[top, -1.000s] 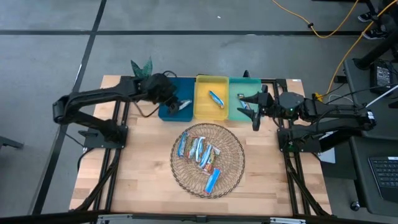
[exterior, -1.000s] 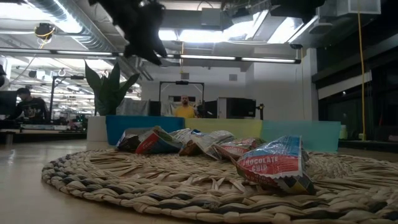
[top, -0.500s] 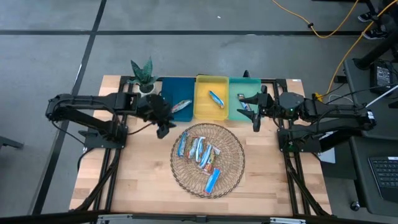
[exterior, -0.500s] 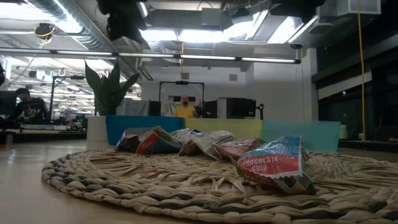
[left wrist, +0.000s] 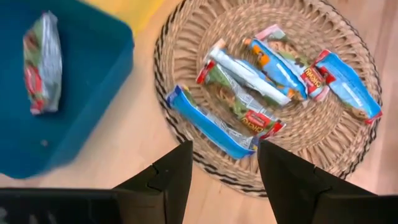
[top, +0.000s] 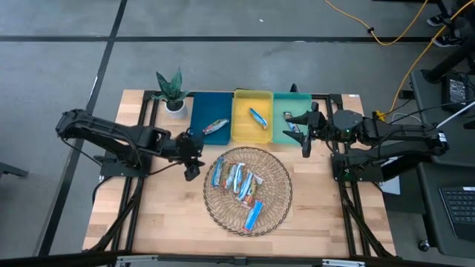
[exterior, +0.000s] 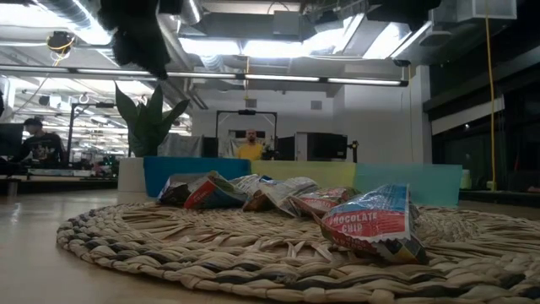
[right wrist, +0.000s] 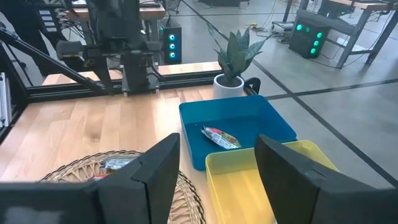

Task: Pick and place Granola Bars by type
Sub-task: Put the blue granola bar into the light blue bin

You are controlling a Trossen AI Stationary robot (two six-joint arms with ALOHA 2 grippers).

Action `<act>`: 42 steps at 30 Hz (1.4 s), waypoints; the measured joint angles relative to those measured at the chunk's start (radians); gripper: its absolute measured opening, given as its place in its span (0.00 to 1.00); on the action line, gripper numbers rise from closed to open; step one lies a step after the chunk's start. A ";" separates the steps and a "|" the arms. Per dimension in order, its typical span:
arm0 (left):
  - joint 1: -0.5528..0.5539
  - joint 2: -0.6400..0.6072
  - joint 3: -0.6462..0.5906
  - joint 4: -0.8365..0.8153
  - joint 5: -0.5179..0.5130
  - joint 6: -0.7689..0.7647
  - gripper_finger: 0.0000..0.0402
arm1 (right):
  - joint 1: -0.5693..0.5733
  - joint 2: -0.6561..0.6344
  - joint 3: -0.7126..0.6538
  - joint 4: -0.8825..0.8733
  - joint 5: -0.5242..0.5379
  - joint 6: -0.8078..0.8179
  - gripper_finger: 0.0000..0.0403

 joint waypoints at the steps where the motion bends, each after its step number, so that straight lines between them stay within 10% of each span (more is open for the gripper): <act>1: -0.004 0.000 -0.012 0.013 -0.001 -0.023 0.43 | 0.000 0.000 0.000 -0.006 0.000 0.000 0.52; 27: -0.010 0.358 -0.130 0.557 0.062 -0.366 0.44 | 0.000 0.000 0.000 -0.047 -0.001 -0.028 0.52; 42: 0.002 0.517 -0.128 0.553 -0.015 -0.513 0.38 | 0.000 0.000 0.000 -0.048 -0.001 -0.037 0.52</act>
